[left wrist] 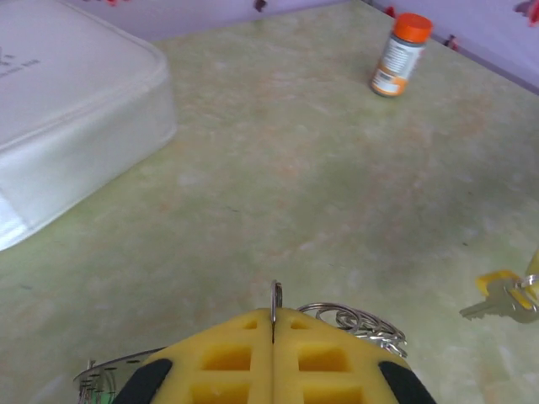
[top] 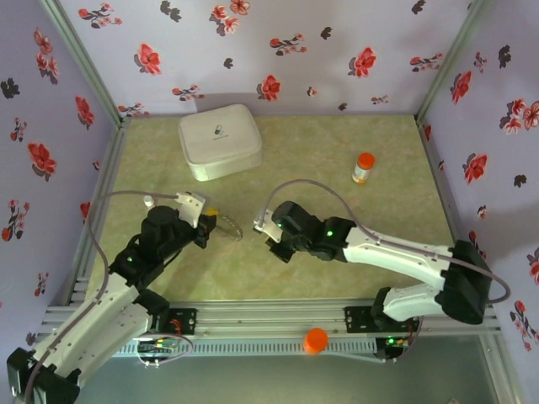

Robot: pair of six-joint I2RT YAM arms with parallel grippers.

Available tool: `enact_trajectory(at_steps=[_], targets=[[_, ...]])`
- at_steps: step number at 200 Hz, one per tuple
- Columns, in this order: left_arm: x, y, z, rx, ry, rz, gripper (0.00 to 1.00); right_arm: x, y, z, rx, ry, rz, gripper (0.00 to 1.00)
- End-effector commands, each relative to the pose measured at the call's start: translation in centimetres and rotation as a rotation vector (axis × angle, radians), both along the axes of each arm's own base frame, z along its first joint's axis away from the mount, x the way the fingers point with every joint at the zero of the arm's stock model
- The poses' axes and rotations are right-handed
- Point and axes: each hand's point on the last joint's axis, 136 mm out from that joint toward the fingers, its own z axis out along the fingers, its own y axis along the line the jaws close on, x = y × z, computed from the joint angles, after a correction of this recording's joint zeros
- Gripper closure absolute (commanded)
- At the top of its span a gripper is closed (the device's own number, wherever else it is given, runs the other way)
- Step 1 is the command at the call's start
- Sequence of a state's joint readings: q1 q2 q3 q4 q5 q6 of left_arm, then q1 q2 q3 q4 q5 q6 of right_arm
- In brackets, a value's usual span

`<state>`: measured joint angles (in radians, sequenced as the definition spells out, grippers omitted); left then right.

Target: Put the keys on the keyring

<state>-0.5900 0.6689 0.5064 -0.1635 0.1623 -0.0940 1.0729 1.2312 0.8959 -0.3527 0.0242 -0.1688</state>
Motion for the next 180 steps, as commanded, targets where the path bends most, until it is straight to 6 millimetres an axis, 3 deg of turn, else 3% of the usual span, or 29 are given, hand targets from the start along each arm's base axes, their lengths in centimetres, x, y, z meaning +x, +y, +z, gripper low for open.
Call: enact_trajectory(at_steps=[1, 84, 135, 180], targets=[[-1.3, -2.4, 3.1, -0.09, -0.06, -0.137, 1.0, 0.7, 0.3, 2.6, 0.076, -0.133, 0.043, 1.0], [-4.9, -5.5, 3.6, -0.215, 0.005, -0.317, 1.0, -0.1, 0.9, 6.7, 0.066, -0.424, 0.261, 1.0], [-5.6, -6.1, 2.9, -0.196, 0.013, -0.363, 1.0, -0.6, 1.6, 7.2, -0.017, -0.694, 0.365, 1.0], [-5.4, -6.4, 2.1, -0.126, -0.038, -0.377, 1.0, -1.2, 2.5, 7.3, 0.042, -0.694, 0.377, 1.0]])
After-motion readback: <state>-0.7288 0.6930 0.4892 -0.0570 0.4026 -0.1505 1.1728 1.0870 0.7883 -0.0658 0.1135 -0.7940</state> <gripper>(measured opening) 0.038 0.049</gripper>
